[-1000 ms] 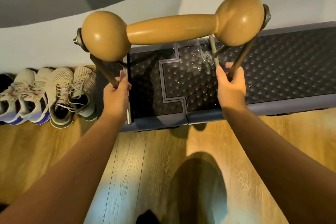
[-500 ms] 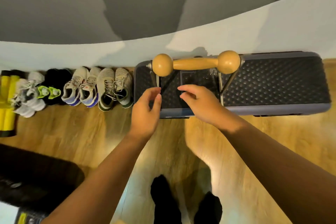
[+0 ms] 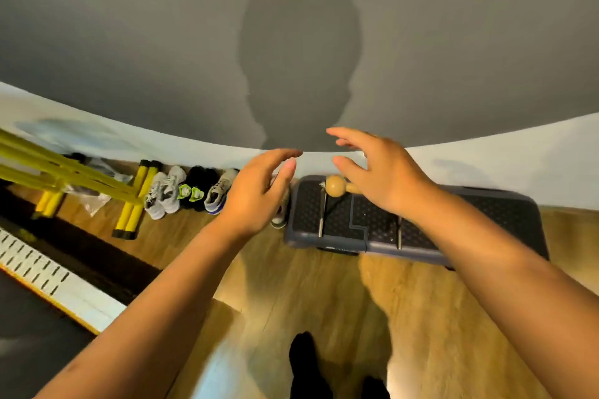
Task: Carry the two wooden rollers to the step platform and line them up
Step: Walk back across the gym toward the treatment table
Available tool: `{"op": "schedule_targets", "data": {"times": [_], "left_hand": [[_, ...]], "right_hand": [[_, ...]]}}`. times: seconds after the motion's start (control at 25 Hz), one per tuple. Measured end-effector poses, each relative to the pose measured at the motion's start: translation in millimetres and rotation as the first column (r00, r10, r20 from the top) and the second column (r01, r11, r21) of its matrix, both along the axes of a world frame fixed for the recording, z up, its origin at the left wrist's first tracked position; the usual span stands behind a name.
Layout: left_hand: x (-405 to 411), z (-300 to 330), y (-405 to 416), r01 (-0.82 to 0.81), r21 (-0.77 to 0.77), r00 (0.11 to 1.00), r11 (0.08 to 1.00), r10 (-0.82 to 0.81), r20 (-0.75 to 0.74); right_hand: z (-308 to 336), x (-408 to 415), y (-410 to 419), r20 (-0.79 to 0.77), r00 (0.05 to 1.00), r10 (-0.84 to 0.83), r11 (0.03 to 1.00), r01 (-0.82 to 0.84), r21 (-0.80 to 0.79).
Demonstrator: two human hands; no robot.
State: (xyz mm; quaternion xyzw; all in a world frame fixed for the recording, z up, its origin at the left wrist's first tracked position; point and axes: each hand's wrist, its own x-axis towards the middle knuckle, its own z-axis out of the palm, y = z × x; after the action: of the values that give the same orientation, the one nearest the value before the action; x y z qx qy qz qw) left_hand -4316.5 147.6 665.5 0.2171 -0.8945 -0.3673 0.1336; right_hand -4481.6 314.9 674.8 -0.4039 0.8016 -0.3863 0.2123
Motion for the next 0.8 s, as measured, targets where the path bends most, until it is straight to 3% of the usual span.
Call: {"op": "schedule_targets", "data": {"times": [0.16,0.32,0.48,0.8], "left_hand": [[27.5,127.7,-4.6,-0.113,-0.089,0.990,0.990,0.104,-0.098],[63.2,231.8,-2.8,-0.181,-0.098,0.980,0.979,0.172,-0.098],[112.5,332.2,0.8,-0.247,-0.233,0.962,0.941,0.210,-0.173],[268.2,419.4,-9.5,-0.465,-0.311,0.883,0.829,0.408,-0.232]], "right_hand": [[119.8,21.1,-7.6,-0.033,0.998,0.060,0.990,-0.064,-0.124],[225.4,49.3,-21.1,-0.077,0.990,0.120,0.966,-0.134,-0.223],[314.9,89.8,-39.4,-0.152,0.966,0.209,0.914,-0.248,-0.320],[397.3,198.0,-96.7,-0.263,0.863,0.431,0.797,-0.501,-0.338]]}}
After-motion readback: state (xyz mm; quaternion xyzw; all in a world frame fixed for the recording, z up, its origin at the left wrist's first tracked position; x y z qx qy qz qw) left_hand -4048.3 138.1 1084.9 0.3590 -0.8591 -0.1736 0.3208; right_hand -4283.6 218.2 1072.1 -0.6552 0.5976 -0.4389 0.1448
